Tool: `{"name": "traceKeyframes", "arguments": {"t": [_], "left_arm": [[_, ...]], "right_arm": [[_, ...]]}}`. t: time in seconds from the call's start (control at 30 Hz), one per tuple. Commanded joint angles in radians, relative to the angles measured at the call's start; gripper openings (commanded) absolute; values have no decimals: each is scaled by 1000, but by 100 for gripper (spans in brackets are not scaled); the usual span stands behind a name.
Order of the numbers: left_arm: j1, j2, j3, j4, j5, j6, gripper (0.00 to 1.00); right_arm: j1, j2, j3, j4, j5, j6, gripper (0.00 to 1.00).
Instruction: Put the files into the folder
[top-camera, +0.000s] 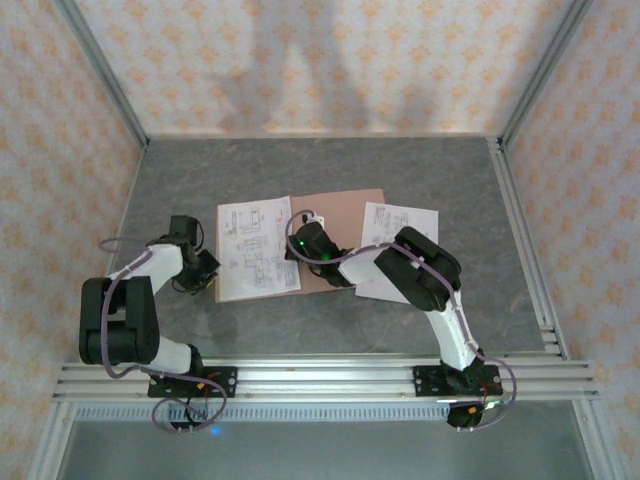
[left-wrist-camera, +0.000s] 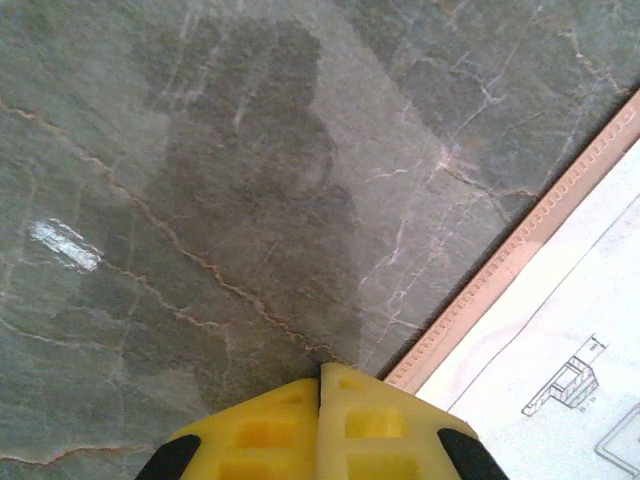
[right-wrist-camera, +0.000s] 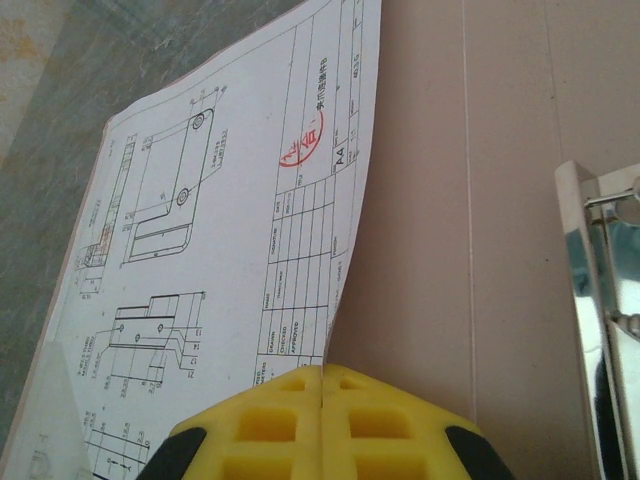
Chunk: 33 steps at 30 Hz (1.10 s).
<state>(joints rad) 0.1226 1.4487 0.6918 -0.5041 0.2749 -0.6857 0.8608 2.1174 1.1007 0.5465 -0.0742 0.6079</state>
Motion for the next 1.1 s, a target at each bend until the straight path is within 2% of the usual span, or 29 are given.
{"name": "traceKeyframes", "arguments": {"t": [0.0,0.3,0.6,0.77,1.07], "left_arm": [[-36,36,-47,38,23,-28,1],[-63,49,-72,79,30,-60,0],[-69,41,-71,73,20,-65,1],[-72,36,-77,80,9,-80,0],[-78,33,-81,85,9,-86,1]], "right_arm": [[12,0,2,0,29,44,0],[33,26,48,-22,35,84,0],[37,-25,-14,-30,93,100,0],[51,-45,8,-118,125,95,0],[61,-45,10,-147,139,117,0]]}}
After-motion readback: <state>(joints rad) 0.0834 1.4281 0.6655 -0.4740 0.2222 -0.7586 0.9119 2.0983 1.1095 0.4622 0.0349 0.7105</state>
